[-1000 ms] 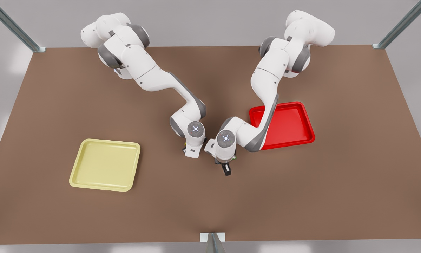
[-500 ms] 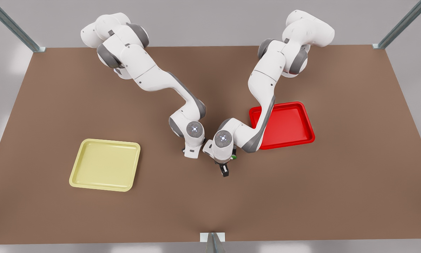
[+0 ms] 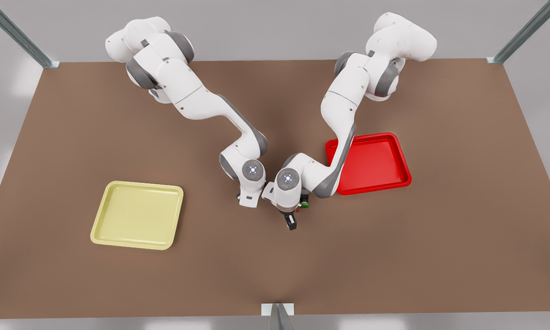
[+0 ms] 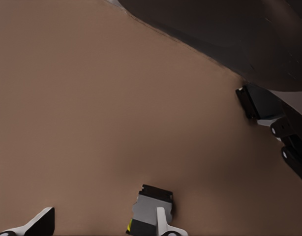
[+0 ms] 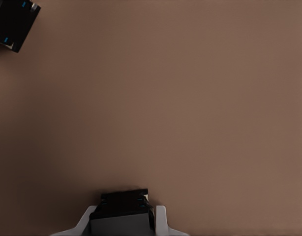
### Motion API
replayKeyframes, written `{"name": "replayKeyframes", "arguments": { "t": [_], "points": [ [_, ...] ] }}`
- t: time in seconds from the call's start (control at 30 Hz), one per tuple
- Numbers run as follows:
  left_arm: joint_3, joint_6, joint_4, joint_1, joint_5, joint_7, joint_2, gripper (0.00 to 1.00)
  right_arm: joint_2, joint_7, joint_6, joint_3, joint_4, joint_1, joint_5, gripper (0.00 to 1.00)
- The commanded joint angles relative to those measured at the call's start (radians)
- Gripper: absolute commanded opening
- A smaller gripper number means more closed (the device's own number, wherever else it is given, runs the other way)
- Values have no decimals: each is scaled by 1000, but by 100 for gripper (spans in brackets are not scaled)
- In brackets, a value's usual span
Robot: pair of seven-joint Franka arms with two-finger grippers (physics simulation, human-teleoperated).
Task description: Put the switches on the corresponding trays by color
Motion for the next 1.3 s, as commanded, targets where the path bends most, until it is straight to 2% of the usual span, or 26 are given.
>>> {"name": "replayKeyframes", "arguments": {
  "t": [0.0,0.13,0.33,0.53,0.63,0.77,0.8,0.83,1.1,1.27],
  "points": [
    [0,0,-1,-14,-65,0,1,100,-3,2,0,1,3,5,-3,48],
    [2,12,-22,-34,-85,-2,-9,100,-37,3,-10,1,-12,2,-2,48],
    [2,47,-22,-40,-109,-35,1,100,-116,-12,-5,-3,-78,-99,-32,48],
    [4,49,-24,-36,-108,-32,4,100,-138,-17,6,-37,-78,-326,-100,48],
    [28,43,-30,-33,-105,0,0,100,-196,-18,4,-46,-166,-432,-129,48],
    [39,37,-30,-33,-105,20,-3,100,-178,-15,24,-152,-212,-461,-134,48],
    [39,37,-30,-33,-105,21,-2,100,-159,-15,46,-166,-212,-466,-134,52],
    [39,37,-28,-31,-103,29,-2,100,-155,-3,47,-164,-212,-466,-132,100],
    [39,70,-16,-34,-227,18,4,100,-185,-11,38,-164,-209,-466,-132,100],
    [112,54,-27,-33,-220,104,6,100,-383,-23,-59,-120,-207,-468,-135,100]
  ]
}}
